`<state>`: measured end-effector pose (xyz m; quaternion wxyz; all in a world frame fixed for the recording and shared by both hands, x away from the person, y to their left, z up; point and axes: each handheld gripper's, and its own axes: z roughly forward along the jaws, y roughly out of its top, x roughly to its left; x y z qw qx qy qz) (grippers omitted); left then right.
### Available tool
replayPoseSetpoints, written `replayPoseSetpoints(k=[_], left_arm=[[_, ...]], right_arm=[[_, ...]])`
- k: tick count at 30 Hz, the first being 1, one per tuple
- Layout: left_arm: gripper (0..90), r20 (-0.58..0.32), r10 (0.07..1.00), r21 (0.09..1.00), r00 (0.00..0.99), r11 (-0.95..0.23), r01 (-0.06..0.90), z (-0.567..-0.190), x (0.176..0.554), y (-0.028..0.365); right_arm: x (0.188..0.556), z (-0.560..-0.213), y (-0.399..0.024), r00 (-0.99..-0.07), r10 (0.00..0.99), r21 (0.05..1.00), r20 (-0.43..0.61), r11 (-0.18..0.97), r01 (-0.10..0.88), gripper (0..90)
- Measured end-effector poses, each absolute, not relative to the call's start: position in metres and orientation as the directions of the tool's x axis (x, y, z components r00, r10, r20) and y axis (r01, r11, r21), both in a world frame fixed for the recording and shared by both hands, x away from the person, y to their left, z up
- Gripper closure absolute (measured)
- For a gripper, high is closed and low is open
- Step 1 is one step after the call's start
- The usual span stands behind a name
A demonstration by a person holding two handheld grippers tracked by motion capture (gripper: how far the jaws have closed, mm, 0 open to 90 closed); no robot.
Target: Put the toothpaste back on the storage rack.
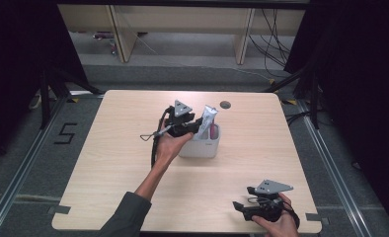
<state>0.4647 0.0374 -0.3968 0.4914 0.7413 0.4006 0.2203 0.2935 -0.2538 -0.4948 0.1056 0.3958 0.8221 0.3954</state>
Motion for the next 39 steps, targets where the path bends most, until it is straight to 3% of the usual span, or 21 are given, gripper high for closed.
replayPoseSetpoints(k=[13,14,18,21,39], left_arm=[[57.2,-0.068,0.819,0.871,0.57,-0.23,0.433,-0.398,0.463,0.052],[52.8,-0.075,0.822,0.866,0.565,-0.227,0.445,-0.397,0.462,0.055],[49.3,-0.086,0.82,0.863,0.566,-0.222,0.453,-0.396,0.46,0.058],[40.2,-0.084,0.821,0.862,0.564,-0.225,0.455,-0.395,0.457,0.059],[29.7,-0.078,0.813,0.842,0.577,-0.257,0.475,-0.396,0.439,0.081]], right_arm=[[0.295,-0.495,-0.256,-0.672,0.73,0.737,0.123,0.386,0.554,23.1],[0.295,-0.495,-0.255,-0.67,0.732,0.739,0.123,0.383,0.554,23.1],[0.295,-0.495,-0.256,-0.67,0.733,0.738,0.118,0.386,0.553,23.1],[0.295,-0.495,-0.256,-0.671,0.731,0.74,0.124,0.383,0.553,23.1],[0.295,-0.495,-0.255,-0.666,0.736,0.739,0.12,0.382,0.555,23.0]])
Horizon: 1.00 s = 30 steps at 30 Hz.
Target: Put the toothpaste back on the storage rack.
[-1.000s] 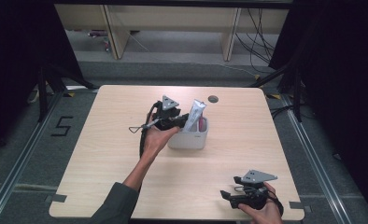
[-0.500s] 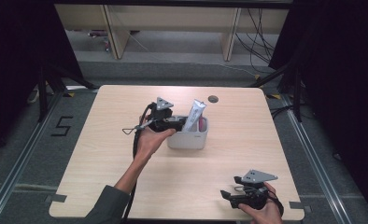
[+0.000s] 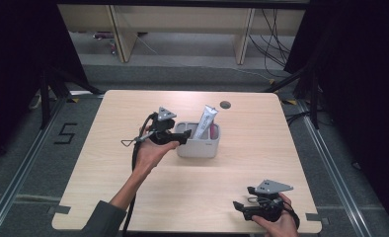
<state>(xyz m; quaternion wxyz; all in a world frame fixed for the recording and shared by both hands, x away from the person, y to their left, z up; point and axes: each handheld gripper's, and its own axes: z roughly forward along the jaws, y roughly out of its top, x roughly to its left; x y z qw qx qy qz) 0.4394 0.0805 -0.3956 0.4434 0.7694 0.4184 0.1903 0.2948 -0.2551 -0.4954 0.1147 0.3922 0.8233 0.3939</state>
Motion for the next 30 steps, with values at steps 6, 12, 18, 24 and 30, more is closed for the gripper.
replayPoseSetpoints(k=[6,12,18,24,30], left_arm=[[27.7,-0.091,0.814,0.844,0.574,-0.244,0.478,-0.397,0.435,0.092],[27.0,-0.096,0.821,0.848,0.563,-0.229,0.478,-0.397,0.431,0.105],[26.5,-0.103,0.82,0.845,0.562,-0.227,0.485,-0.403,0.427,0.114],[26.0,-0.095,0.819,0.841,0.566,-0.238,0.485,-0.406,0.422,0.122],[24.3,-0.104,0.818,0.849,0.566,-0.224,0.479,-0.414,0.416,0.13]], right_arm=[[0.295,-0.495,-0.255,-0.67,0.733,0.736,0.12,0.387,0.556,23.0],[0.295,-0.496,-0.254,-0.67,0.731,0.736,0.129,0.383,0.559,23.0],[0.295,-0.496,-0.254,-0.671,0.73,0.736,0.128,0.383,0.558,23.0],[0.295,-0.497,-0.254,-0.671,0.73,0.736,0.129,0.383,0.559,23.0],[0.294,-0.497,-0.254,-0.662,0.737,0.732,0.135,0.377,0.568,23.0]])
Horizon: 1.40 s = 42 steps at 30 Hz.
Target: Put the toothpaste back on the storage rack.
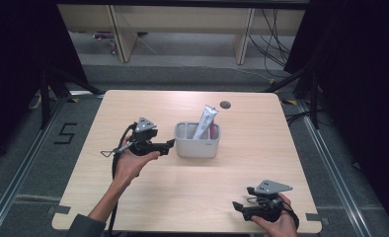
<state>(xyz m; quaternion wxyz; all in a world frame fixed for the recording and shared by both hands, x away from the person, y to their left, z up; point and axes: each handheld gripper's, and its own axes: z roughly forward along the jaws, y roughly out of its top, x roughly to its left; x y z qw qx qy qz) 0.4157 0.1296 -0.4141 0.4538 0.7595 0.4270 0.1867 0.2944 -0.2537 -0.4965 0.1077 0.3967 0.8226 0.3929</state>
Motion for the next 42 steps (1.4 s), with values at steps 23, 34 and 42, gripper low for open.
replayPoseSetpoints(k=[23,34,42], left_arm=[[22.6,-0.08,0.795,0.845,0.602,-0.266,0.464,-0.442,0.366,0.156],[22.2,-0.075,0.778,0.843,0.624,-0.285,0.457,-0.453,0.346,0.159],[22.1,-0.077,0.769,0.827,0.634,-0.305,0.471,-0.469,0.333,0.162]], right_arm=[[0.295,-0.497,-0.254,-0.66,0.741,0.732,0.126,0.379,0.566,22.8],[0.295,-0.497,-0.254,-0.658,0.742,0.733,0.126,0.377,0.566,22.8],[0.295,-0.497,-0.253,-0.664,0.735,0.733,0.137,0.375,0.568,22.8]])
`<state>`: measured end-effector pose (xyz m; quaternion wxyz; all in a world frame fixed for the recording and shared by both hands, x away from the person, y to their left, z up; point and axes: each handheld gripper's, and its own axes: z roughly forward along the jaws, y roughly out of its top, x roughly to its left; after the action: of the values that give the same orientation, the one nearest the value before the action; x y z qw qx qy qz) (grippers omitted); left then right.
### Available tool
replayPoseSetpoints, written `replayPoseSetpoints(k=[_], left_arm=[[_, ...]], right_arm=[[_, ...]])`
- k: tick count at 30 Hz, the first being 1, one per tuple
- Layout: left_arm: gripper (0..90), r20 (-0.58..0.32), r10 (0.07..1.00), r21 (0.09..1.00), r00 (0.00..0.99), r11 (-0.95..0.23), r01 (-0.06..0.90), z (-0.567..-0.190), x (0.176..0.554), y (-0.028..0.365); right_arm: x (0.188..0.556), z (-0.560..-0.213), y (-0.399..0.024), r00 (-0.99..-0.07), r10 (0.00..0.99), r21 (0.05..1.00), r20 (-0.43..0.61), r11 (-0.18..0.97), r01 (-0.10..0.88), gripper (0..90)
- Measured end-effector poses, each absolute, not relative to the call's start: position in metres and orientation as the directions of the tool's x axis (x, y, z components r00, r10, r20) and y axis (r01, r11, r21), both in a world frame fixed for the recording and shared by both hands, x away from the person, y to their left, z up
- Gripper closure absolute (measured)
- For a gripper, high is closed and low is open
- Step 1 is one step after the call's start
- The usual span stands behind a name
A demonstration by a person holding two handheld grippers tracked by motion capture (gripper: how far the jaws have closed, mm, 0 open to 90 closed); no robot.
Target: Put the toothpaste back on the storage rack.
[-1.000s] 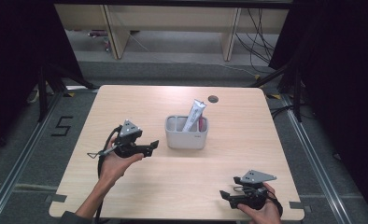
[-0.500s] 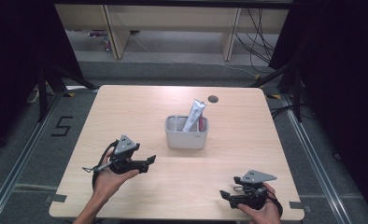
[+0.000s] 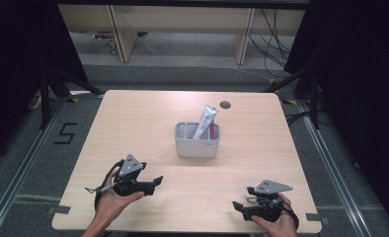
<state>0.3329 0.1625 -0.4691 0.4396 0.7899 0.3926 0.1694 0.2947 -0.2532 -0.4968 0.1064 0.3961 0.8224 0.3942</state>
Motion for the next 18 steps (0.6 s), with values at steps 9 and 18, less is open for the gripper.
replayPoseSetpoints(k=[9,18], left_arm=[[21.8,-0.066,0.748,0.813,0.661,-0.344,0.47,-0.481,0.315,0.167],[21.7,-0.03,0.745,0.814,0.666,-0.368,0.449,-0.487,0.298,0.169]], right_arm=[[0.295,-0.496,-0.254,-0.668,0.734,0.736,0.12,0.386,0.556,22.8],[0.295,-0.497,-0.253,-0.676,0.725,0.732,0.132,0.389,0.559,22.8]])
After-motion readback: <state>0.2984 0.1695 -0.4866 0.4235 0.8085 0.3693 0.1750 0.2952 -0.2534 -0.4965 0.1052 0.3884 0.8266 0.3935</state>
